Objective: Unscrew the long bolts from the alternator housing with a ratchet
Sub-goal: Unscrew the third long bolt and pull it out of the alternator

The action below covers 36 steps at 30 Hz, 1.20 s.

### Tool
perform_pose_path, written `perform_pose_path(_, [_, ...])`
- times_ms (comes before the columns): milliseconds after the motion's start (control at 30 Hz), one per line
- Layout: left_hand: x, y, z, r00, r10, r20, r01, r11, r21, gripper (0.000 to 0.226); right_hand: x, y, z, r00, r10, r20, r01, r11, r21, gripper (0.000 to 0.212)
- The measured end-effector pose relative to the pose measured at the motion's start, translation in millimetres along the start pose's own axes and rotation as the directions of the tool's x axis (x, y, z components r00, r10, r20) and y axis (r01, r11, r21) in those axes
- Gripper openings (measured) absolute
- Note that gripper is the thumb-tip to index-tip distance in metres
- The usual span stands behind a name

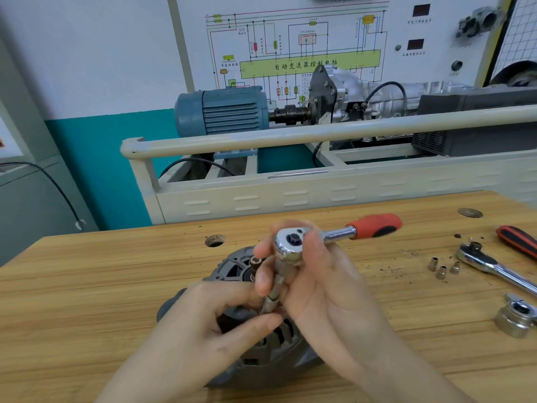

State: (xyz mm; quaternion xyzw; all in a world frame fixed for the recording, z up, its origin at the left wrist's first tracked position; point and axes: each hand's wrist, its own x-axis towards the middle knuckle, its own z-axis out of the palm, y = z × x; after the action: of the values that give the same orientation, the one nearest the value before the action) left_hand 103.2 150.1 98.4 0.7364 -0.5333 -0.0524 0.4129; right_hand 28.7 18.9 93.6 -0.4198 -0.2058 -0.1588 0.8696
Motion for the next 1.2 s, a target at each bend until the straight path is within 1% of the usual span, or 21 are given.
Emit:
perform_pose_path(33, [0, 0, 0, 1.000, 0.004, -0.009, -0.003, 1.000, 0.013, 0.038, 0, 0, 0, 1.000, 0.008, -0.001, -0.008, 1.000, -0.002, 0.030])
perform_pose_path(133, [1, 2, 4, 0.996, -0.026, -0.090, 0.026, 1.000, -0.002, 0.028, 0, -1, 1, 1.000, 0.006, -0.006, -0.006, 1.000, 0.006, 0.026])
perform_pose_path(267, [3, 2, 7, 0.988, -0.068, -0.139, 0.067, 0.998, -0.014, 0.036, -1, -2, 1, 0.998, -0.041, -0.038, 0.043, 0.997, 0.060, 0.023])
perform_pose_path(333, [3, 1, 5, 0.991, -0.060, -0.122, 0.057, 0.998, -0.027, 0.036, -1, -2, 1, 0.999, -0.033, -0.037, 0.036, 0.997, 0.064, 0.024])
perform_pose_path(467, [1, -1, 0, 1.000, -0.022, -0.007, 0.022, 1.000, -0.013, 0.036, 1, -1, 0, 0.999, 0.002, -0.037, 0.000, 0.999, 0.048, 0.030])
perform_pose_path(500, [0, -1, 0, 1.000, -0.019, -0.019, 0.019, 1.000, -0.008, 0.035, 1, 0, 0, 0.999, 0.012, -0.039, -0.010, 0.998, 0.057, 0.031])
perform_pose_path(567, [0, -1, 2, 0.996, -0.020, -0.089, 0.021, 1.000, 0.009, 0.034, 2, 1, -1, 0.998, 0.028, -0.048, -0.023, 0.995, 0.098, 0.033])
perform_pose_path(667, [1, 0, 9, 0.982, -0.017, -0.189, 0.025, 0.999, 0.040, 0.027, 3, 2, -3, 0.995, 0.026, -0.100, -0.014, 0.993, 0.120, 0.035])
perform_pose_path(733, [2, 0, 10, 0.977, -0.014, -0.211, 0.023, 0.999, 0.044, 0.025, 2, 1, -4, 0.992, 0.010, -0.126, 0.006, 0.993, 0.120, 0.036])
perform_pose_path(833, [3, 1, 8, 0.987, -0.032, -0.158, 0.036, 0.999, 0.020, 0.033, 0, -1, -2, 0.996, 0.004, -0.090, 0.008, 0.992, 0.124, 0.032])
perform_pose_path(933, [2, 1, 3, 0.998, -0.012, -0.068, 0.011, 1.000, -0.006, 0.031, -1, -1, 1, 0.999, 0.008, -0.050, -0.004, 0.996, 0.090, 0.032])
perform_pose_path(1000, [1, 0, 1, 1.000, -0.010, -0.015, 0.010, 1.000, 0.010, 0.033, -2, 0, 3, 0.999, 0.015, -0.045, -0.012, 0.998, 0.067, 0.032])
perform_pose_path(1100, [1, -1, 0, 0.999, -0.035, -0.038, 0.035, 0.999, -0.015, 0.030, -2, 1, 3, 0.998, 0.032, -0.061, -0.028, 0.998, 0.065, 0.035])
perform_pose_path(1200, [2, -1, 4, 0.993, -0.082, -0.091, 0.078, 0.996, -0.045, 0.033, -1, 2, 2, 0.994, 0.046, -0.101, -0.035, 0.993, 0.112, 0.041])
